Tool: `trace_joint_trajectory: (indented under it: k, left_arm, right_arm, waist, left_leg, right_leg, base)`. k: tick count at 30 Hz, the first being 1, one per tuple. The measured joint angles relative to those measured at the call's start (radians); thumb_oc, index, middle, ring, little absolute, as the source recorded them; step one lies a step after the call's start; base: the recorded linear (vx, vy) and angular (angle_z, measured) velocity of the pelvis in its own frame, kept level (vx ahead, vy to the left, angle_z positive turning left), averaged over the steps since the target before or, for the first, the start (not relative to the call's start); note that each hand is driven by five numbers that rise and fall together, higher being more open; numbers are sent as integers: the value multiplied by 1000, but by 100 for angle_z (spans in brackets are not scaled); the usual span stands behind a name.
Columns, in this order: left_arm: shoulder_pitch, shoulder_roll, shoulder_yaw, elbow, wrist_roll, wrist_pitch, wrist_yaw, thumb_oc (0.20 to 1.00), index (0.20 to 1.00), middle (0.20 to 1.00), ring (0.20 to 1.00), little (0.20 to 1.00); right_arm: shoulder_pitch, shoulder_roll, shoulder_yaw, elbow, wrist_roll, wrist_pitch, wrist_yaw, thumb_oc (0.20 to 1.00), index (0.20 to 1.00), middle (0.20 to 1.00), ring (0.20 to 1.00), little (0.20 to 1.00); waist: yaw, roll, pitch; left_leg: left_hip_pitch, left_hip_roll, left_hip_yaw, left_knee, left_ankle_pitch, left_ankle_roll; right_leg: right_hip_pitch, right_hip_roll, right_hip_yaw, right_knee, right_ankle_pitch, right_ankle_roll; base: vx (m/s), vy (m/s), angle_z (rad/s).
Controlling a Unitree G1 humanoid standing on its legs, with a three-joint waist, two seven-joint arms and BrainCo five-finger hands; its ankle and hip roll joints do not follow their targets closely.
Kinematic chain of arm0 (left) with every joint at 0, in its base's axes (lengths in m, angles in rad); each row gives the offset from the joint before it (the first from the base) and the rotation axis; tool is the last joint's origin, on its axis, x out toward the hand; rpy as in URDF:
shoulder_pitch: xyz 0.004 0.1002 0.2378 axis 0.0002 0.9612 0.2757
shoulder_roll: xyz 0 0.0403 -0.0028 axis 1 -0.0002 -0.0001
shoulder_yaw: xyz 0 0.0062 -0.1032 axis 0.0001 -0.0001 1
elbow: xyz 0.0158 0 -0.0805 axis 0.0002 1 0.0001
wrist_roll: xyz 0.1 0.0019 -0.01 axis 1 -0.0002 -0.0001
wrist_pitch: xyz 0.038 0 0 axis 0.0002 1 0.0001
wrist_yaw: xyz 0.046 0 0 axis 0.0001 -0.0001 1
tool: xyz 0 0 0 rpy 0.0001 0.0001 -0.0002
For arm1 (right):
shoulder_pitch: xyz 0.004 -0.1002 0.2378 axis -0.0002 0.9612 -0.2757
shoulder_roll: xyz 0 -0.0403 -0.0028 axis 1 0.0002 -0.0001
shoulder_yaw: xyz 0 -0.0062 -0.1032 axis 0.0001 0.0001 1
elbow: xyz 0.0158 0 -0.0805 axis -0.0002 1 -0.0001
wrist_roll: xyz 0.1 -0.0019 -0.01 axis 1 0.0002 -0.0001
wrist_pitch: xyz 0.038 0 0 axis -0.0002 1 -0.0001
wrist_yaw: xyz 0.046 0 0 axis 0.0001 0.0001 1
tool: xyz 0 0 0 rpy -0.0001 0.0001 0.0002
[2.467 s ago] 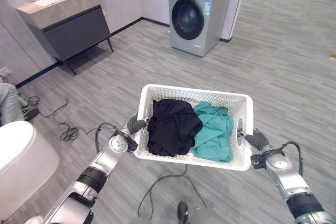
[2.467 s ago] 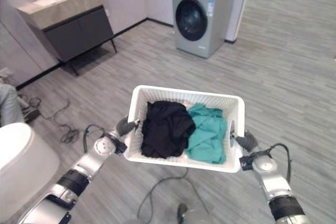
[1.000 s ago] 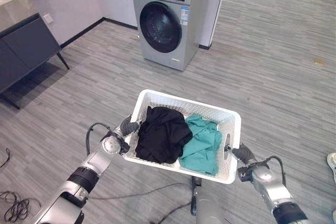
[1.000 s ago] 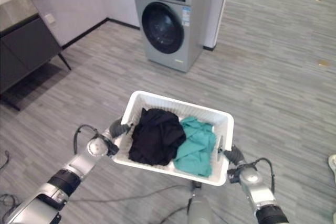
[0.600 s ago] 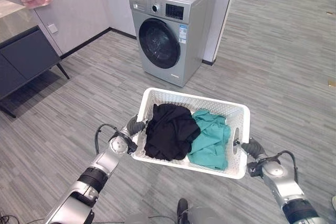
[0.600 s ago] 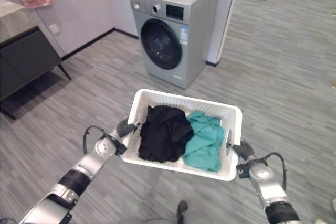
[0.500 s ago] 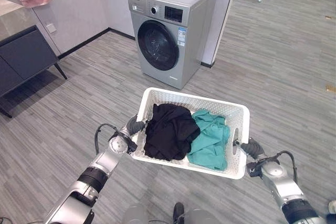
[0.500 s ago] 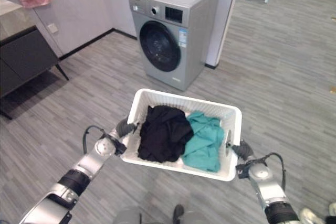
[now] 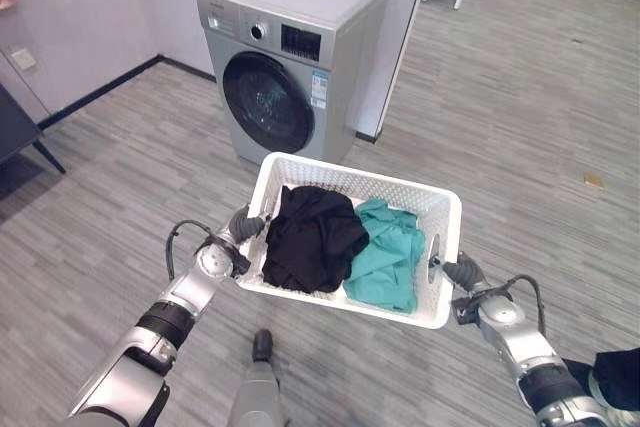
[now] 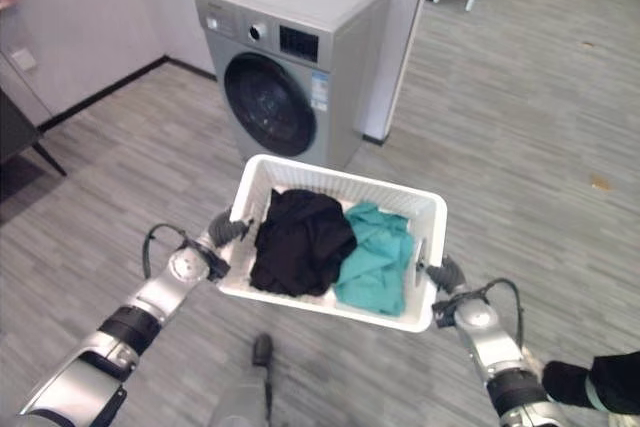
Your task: Grab the laundry basket,head to the washer,open it,put in the laundry and shut it.
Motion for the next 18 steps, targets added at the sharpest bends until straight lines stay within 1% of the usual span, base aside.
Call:
trace_joint_trajectory:
  k: [1, 2, 3, 4, 5, 6, 7, 8, 10, 11, 12, 13, 14, 16, 17, 18]
  left_arm:
    - [-1, -2, 0, -3, 0, -2, 2, 200, 200, 200, 200, 200]
    - [3, 3, 2, -5, 0, -7, 2, 200, 200, 200, 200, 200]
    - [3, 5, 5, -5, 0, -7, 2, 200, 200, 200, 200, 200]
    - [3, 7, 2, -4, 0, -4, 2, 200, 200, 200, 200, 200]
    - [2, 11, 2, -7, 0, -4, 3, 200, 200, 200, 200, 200]
    - [0, 15, 0, -10, 1, -5, 3, 200, 200, 200, 200, 200]
    - [-9, 18, 0, -20, 1, -10, 6, 200, 200, 200, 200, 200]
    - [-16, 23, 1, -20, 1, -14, 10, 200, 200, 200, 200, 200]
    - [-24, 27, 0, -22, 1, -14, 11, 200, 200, 200, 200, 200]
    - [-26, 38, 1, -25, 0, -15, 12, 200, 200, 200, 200, 200]
    - [-24, 38, 1, -25, 0, -17, 11, 200, 200, 200, 200, 200]
    - [-23, 40, 3, -27, 0, -18, 12, 200, 200, 200, 200, 200]
    - [-24, 39, 4, -26, 0, -19, 14, 200, 200, 200, 200, 200]
    - [-19, 38, 8, -24, 2, -20, 15, 200, 200, 200, 200, 200]
    - [-11, 39, 11, -25, 3, -20, 15, 200, 200, 200, 200, 200]
    - [-2, 41, 12, -26, 2, -20, 16, 200, 200, 200, 200, 200]
  right_arm:
    - [5, -2, 0, 1, 1, 0, 1, 200, 200, 200, 200, 200]
    - [4, 2, -6, -1, 18, -1, 2, 200, 200, 200, 200, 200]
    - [7, 15, -17, -1, 21, -5, 3, 200, 200, 200, 200, 200]
    - [27, 29, -18, -1, 27, -5, 1, 200, 200, 200, 200, 200]
    - [31, 33, -14, -1, 32, -5, 4, 200, 200, 200, 200, 200]
    - [37, 36, -13, -2, 38, -8, 5, 200, 200, 200, 200, 200]
    - [34, 35, -14, 0, 39, -17, 0, 200, 200, 200, 200, 200]
    - [27, 35, -14, 0, 39, -24, 0, 200, 200, 200, 200, 200]
    - [19, 32, -15, 0, 39, -28, 0, 200, 200, 200, 200, 200]
    - [11, 34, -14, -1, 39, -36, 1, 200, 200, 200, 200, 200]
    - [10, 32, -14, -1, 39, -37, 1, 200, 200, 200, 200, 200]
    - [4, 31, -14, 0, 39, -38, 1, 200, 200, 200, 200, 200]
    - [0, 31, -13, 2, 38, -40, 1, 200, 200, 200, 200, 200]
    - [1, 34, -13, 10, 38, -41, 3, 200, 200, 200, 200, 200]
    - [3, 39, -13, 11, 38, -41, 6, 200, 200, 200, 200, 200]
    - [3, 42, -13, 11, 38, -41, 5, 200, 200, 200, 200, 200]
  waist:
    - [1, -4, 0]
    - [2, -6, 0]
    - [15, -5, 0]
    - [12, -2, 2]
    - [19, 2, 5]
    - [14, 8, 8]
    - [9, 16, 13]
    - [7, 21, 19]
    - [-1, 28, 23]
    - [6, 26, 27]
    - [6, 27, 27]
    - [10, 27, 27]
    - [10, 27, 29]
    - [-2, 26, 30]
    - [7, 21, 29]
    - [13, 14, 27]
  left_leg:
    - [4, -17, -3, 8, -7, -5]
    - [3, -39, 6, 23, -29, -7]
    - [16, -62, 22, 24, -49, -6]
    - [54, -98, 25, 21, -82, 25]
    - [90, -108, 33, -2, -79, 22]
    - [119, -122, 26, -16, -75, 15]
    - [137, -133, 25, -10, -100, 40]
    - [144, -136, 24, -9, -102, 40]
    - [152, -133, 20, -10, -113, 38]
    - [167, -131, 15, -13, -126, 30]
    - [178, -131, 9, -21, -134, 18]
    - [188, -132, 11, -33, -136, 16]
    - [191, -131, -6, -33, -150, 5]
    - [203, -132, -9, -34, -158, 5]
    - [226, -131, -3, -48, -159, 1]
    - [236, -131, -3, -48, -165, -8]
  right_leg:
    - [-14, -17, -6, 41, -11, -2]
    - [-43, -48, -4, 104, -22, -2]
    - [-92, -78, -1, 201, -35, 7]
    - [-131, -113, 2, 353, -19, 16]
    - [-202, -135, 8, 517, 0, 36]
    - [-265, -154, 17, 638, -7, 53]
    - [-353, -159, 49, 741, -21, 68]
    - [-413, -166, 56, 791, -25, 71]
    - [-475, -170, 59, 783, -32, 80]
    - [-511, -189, 48, 683, -44, 82]
    - [-518, -199, 41, 592, -44, 80]
    - [-512, -216, 30, 437, -32, 85]
    - [-533, -231, 25, 382, -19, 88]
    - [-518, -252, 34, 243, 72, 96]
    - [-502, -262, 20, 189, 113, 90]
    - [-480, -270, 19, 139, 149, 92]
  base:
    - [353, 353, 11]
    - [258, 283, -10]
    - [300, 367, -7]
    - [146, 249, -15]
    - [94, 202, 5]
    - [71, 150, 5]
    - [96, 119, 22]
    - [134, 76, 26]
    - [153, 15, 21]
    - [114, -26, 13]
    - [162, -93, 10]
    - [95, -101, 8]
    - [179, -141, 11]
    - [125, -69, 22]
    - [87, -47, 1]
    - [88, -49, -15]
